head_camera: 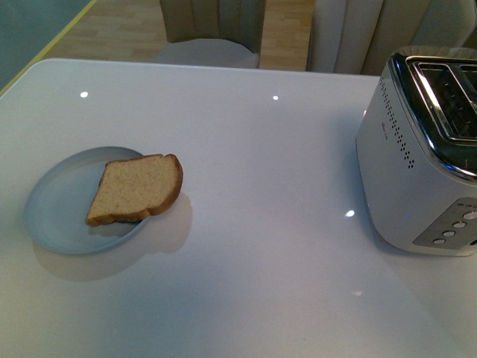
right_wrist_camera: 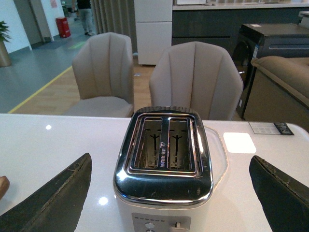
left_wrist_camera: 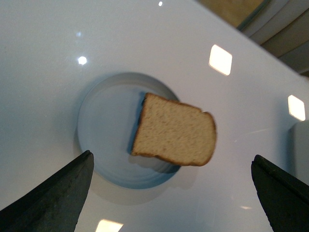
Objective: Left arm holds plate, right arm toasts bread
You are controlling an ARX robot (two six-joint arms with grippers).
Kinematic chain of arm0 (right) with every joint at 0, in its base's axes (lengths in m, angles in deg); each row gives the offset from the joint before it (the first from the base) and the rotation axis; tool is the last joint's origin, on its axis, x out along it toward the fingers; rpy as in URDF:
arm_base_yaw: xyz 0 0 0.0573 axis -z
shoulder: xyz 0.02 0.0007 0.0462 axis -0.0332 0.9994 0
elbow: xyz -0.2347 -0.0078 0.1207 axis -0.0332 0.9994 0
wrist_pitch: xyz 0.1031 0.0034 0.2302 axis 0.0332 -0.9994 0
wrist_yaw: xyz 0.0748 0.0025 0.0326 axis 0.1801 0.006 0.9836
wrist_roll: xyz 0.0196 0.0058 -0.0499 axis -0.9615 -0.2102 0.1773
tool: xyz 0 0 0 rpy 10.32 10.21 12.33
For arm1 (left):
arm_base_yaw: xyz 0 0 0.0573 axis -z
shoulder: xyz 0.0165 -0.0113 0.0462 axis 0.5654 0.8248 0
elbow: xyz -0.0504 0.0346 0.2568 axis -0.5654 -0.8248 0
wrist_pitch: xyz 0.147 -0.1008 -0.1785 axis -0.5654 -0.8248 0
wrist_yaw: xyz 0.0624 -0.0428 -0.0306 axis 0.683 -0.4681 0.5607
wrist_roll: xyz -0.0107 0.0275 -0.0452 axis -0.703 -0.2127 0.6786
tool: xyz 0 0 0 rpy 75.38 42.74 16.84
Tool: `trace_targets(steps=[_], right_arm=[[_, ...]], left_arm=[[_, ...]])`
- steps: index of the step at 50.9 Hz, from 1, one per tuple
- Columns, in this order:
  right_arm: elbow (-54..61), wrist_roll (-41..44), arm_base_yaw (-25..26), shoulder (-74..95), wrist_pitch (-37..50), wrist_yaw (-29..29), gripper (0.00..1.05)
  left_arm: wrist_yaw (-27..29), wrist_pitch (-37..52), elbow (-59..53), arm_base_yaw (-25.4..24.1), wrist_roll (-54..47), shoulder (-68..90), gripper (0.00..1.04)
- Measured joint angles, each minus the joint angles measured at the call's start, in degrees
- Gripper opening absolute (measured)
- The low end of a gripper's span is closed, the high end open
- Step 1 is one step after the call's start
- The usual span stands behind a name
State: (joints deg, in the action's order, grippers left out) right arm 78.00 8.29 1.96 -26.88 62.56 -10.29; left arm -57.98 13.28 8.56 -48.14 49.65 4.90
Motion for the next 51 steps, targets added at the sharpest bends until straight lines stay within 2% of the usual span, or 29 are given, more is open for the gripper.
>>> trace_targets(steps=[7,15,37,49,51], right_arm=[[0.0,0.0,0.0,0.0,0.0,0.0,0.96],[0.0,0.0,0.0,0.0,0.0,0.0,0.96],[0.0,0.0,0.0,0.0,0.0,0.0,0.96],[0.0,0.0,0.0,0.0,0.0,0.0,0.96],[0.0,0.0,0.0,0.0,0.0,0.0,0.96]], left_arm=[[2.2,1.6,8.6,-0.3,-5.5,18.8,0.98],[3.8,3.3,15.3,-0.4,-7.2,30.4,0.98],[6.4,5.2,27.6,1.0,-10.0,51.1,0.98],[7.1,5.6,29.9,1.9,-11.3,54.7,0.98],[7.4,5.5,30.1,2.1,-11.7,54.8,0.91]])
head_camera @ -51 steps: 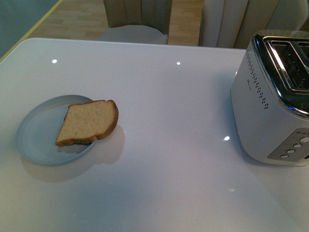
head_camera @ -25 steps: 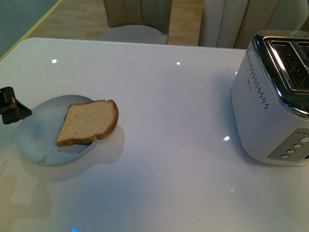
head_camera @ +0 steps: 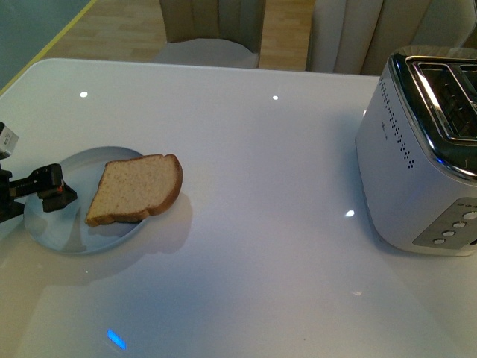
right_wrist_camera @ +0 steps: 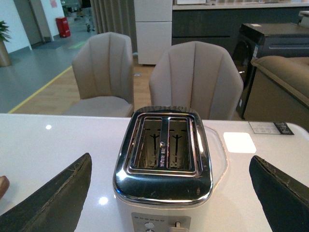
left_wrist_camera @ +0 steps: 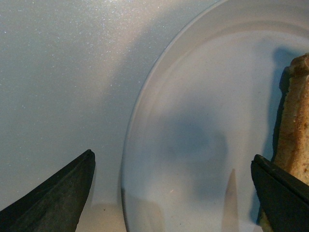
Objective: Left arm holds plate, right arm toasts bread
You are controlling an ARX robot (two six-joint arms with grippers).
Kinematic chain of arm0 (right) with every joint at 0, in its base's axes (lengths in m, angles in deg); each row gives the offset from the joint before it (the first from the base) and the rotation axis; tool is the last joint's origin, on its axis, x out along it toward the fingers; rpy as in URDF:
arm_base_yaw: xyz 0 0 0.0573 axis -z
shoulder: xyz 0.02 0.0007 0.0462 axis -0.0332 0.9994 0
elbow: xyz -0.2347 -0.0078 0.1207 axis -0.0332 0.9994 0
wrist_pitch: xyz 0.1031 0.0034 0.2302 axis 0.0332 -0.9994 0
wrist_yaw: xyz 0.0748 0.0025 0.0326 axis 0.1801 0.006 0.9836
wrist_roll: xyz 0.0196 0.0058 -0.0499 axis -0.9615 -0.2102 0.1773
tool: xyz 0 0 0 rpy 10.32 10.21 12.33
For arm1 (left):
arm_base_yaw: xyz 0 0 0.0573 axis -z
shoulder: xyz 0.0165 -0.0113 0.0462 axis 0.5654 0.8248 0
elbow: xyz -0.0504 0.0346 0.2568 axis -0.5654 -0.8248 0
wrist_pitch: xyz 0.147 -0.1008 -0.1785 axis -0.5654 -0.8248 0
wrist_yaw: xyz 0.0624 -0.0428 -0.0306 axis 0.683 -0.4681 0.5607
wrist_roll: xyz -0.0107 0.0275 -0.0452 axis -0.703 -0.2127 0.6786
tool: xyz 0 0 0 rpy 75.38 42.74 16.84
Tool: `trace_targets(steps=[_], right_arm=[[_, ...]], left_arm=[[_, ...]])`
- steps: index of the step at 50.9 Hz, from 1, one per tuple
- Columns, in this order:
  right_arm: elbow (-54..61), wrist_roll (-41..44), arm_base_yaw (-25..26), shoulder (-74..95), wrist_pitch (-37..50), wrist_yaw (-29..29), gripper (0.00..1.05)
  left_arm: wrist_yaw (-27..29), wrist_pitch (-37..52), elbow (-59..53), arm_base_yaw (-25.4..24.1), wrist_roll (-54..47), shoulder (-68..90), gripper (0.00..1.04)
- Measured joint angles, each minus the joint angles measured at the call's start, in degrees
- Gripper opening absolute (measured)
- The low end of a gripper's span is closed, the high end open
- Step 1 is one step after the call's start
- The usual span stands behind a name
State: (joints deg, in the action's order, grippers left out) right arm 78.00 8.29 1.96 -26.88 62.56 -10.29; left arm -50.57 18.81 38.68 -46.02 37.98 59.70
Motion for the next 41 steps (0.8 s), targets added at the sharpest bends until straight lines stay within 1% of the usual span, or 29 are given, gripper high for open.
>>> trace_targets(steps=[7,21,24,28,30,41], right_arm=[[0.0,0.0,0.0,0.0,0.0,0.0,0.96],[0.0,0.0,0.0,0.0,0.0,0.0,0.96],[0.0,0.0,0.0,0.0,0.0,0.0,0.96],[0.0,0.0,0.0,0.0,0.0,0.0,0.96],[0.0,0.0,0.0,0.0,0.0,0.0,0.96],[0.0,0.0,0.0,0.0,0.0,0.0,0.96]], left_arm=[[1.1,-1.9,0.6,0.3,-1.8,0.3,0.63],[1.0,-3.2,0.6,0.3,-2.0,0.3,0.25],[0.8,-3.7,0.5,0.3,-1.4,0.2,0.16],[0.4,-4.1,0.3,0.2,0.0,-0.5,0.07],[-0.2,-4.2,0.1,0.2,1.0,-1.0,0.03],[-2.0,-4.6,-3.9,-0.1,7.3,-5.9,0.03]])
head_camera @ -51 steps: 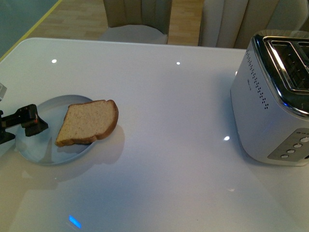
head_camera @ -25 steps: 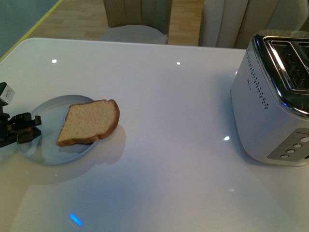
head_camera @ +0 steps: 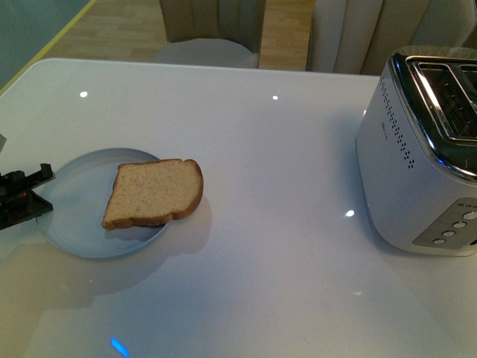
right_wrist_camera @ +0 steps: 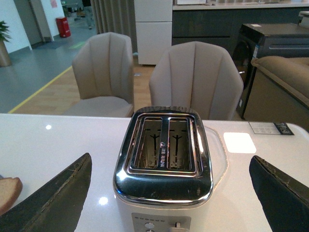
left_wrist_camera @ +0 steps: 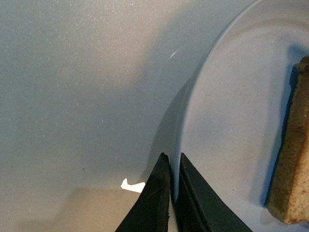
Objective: Left arm holds plate, right arm toasts bread
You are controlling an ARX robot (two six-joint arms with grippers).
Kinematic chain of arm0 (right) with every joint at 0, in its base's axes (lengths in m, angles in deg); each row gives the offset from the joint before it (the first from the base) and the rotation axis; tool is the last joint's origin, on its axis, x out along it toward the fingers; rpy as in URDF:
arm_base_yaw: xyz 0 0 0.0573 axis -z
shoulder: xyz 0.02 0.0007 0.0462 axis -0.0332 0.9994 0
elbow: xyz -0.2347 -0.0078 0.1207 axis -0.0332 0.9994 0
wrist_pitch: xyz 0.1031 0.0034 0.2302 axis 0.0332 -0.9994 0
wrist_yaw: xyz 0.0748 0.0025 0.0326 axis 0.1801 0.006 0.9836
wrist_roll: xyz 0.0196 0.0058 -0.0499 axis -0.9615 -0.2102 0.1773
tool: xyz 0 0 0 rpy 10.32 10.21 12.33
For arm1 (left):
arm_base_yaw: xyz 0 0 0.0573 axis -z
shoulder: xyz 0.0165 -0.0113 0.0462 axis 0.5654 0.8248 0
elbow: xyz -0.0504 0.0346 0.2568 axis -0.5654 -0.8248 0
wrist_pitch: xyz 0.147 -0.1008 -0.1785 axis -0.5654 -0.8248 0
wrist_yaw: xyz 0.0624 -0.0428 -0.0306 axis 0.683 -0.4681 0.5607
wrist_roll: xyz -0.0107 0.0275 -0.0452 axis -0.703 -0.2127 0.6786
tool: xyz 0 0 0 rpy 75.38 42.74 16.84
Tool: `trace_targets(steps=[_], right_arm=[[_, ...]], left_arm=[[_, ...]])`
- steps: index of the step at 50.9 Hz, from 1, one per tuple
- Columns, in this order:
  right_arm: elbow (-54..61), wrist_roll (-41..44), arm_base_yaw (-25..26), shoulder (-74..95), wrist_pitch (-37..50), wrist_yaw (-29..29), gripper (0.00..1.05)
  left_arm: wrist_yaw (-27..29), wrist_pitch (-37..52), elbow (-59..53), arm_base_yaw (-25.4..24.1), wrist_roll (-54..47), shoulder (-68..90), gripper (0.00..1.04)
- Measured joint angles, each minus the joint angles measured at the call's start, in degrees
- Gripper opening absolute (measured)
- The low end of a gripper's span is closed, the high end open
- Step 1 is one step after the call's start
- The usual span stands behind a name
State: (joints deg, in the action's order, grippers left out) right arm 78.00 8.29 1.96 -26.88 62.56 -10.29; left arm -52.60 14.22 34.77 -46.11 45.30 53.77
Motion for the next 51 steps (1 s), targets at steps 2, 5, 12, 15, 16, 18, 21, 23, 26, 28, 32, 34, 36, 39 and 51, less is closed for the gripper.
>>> trace_targets(steps=[2,5,12,15,16,18,21,23,26,28,32,34,36,39,51], right_arm=[[0.0,0.0,0.0,0.0,0.0,0.0,0.96],[0.0,0.0,0.0,0.0,0.0,0.0,0.96],[0.0,0.0,0.0,0.0,0.0,0.0,0.96],[0.0,0.0,0.0,0.0,0.0,0.0,0.96],[0.0,0.0,0.0,0.0,0.0,0.0,0.96],[0.0,0.0,0.0,0.0,0.0,0.0,0.96],[0.0,0.0,0.0,0.0,0.0,0.0,0.96],[0.0,0.0,0.0,0.0,0.0,0.0,0.96],[0.0,0.0,0.0,0.0,0.0,0.0,0.96],[0.0,0.0,0.0,0.0,0.0,0.0,0.96],[0.0,0.0,0.0,0.0,0.0,0.0,0.96],[0.0,0.0,0.0,0.0,0.0,0.0,0.96],[0.0,0.0,0.0,0.0,0.0,0.0,0.96],[0.0,0.0,0.0,0.0,0.0,0.0,0.96],[0.0,0.0,0.0,0.0,0.0,0.0,0.96]], left_arm=[[-0.5,-0.2,-0.8,-0.2,0.8,-1.5,0.03],[-0.9,-0.7,-1.9,-0.6,1.7,-3.8,0.03],[-2.3,-2.5,-4.3,-1.9,3.5,-9.9,0.03],[-2.9,-4.2,-5.1,-2.4,4.0,-13.1,0.03],[-3.0,-4.7,-5.2,-2.5,4.0,-13.8,0.03],[-3.2,-5.9,-5.5,-2.8,4.1,-15.7,0.03],[-3.2,-9.9,-5.8,-3.3,4.1,-20.7,0.03],[-3.3,-11.7,-5.8,-3.3,4.1,-23.3,0.03],[-3.8,-15.5,-5.6,-3.0,4.1,-27.5,0.03],[-3.9,-17.0,-5.3,-2.8,4.1,-29.2,0.03],[-4.0,-21.6,-3.5,-1.4,4.3,-33.8,0.03],[-4.1,-23.4,-2.4,-0.4,4.7,-35.5,0.03],[-4.3,-25.2,-0.9,0.9,5.0,-37.2,0.03],[-4.4,-27.7,1.1,3.2,5.6,-39.1,0.03],[-3.5,-33.2,6.2,11.1,7.6,-41.2,0.03]])
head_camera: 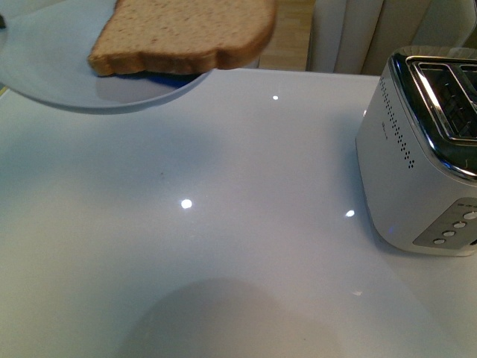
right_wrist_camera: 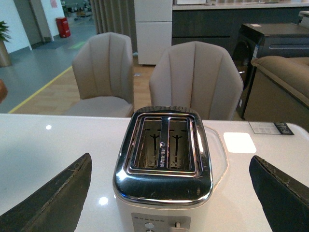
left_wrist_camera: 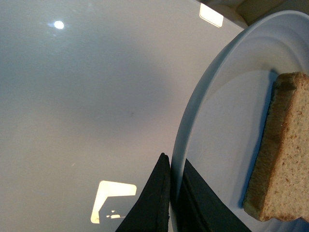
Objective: Left arm holds plate, right arm toasts bread
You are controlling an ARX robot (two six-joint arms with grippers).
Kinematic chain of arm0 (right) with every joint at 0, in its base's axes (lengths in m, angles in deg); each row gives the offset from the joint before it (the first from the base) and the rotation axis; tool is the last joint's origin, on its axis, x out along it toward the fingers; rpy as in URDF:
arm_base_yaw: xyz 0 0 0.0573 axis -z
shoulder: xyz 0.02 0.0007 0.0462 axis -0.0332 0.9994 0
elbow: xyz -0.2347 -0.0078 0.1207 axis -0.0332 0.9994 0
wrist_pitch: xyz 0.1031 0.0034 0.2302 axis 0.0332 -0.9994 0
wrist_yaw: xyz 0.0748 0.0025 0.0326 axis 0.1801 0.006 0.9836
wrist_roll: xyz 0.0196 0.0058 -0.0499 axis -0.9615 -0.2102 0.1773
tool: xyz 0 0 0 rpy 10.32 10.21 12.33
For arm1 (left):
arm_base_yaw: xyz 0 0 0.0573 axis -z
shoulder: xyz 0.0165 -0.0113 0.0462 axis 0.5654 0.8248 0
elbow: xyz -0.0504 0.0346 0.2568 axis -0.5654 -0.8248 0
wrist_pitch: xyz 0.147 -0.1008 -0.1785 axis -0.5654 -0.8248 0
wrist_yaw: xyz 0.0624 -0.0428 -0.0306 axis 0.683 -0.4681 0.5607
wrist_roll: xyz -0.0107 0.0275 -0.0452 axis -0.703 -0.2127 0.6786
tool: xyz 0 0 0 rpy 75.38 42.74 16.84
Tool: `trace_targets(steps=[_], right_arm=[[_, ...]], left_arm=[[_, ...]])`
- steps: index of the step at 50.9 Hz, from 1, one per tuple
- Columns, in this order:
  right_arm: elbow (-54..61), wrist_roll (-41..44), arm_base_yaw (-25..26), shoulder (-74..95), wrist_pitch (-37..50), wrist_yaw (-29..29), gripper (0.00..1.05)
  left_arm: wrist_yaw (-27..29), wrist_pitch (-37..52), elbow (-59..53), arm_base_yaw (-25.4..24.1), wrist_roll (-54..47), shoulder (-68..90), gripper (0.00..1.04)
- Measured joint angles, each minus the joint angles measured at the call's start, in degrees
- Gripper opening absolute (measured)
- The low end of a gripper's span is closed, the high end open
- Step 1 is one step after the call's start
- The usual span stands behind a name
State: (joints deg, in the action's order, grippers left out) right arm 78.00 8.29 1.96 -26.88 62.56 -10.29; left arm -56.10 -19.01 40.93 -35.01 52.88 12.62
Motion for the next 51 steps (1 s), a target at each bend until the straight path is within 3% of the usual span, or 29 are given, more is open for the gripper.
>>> trace_targets(steps=[21,27,31,34,51], right_arm=[[0.0,0.0,0.0,0.0,0.0,0.0,0.96],[0.0,-0.2,0.0,0.1,-0.1,0.3,0.96],[-6.2,-8.4,2.5,9.4,-15.4,10.9,0.96],[-9.5,-16.3,2.5,18.1,-19.7,13.0,0.96],[-22.8,-28.1,-0.5,43.5,-0.3,17.0,0.96]], left_arm=[[0.3,-3.1,6.4,16.3,8.3,0.4,0.03],[0.8,-3.1,6.5,18.7,9.8,0.8,0.03],[1.7,-3.2,6.5,19.0,10.3,0.9,0.03],[1.9,-3.4,6.5,19.2,10.4,0.9,0.03],[2.5,-4.4,6.5,19.3,10.5,0.9,0.03]])
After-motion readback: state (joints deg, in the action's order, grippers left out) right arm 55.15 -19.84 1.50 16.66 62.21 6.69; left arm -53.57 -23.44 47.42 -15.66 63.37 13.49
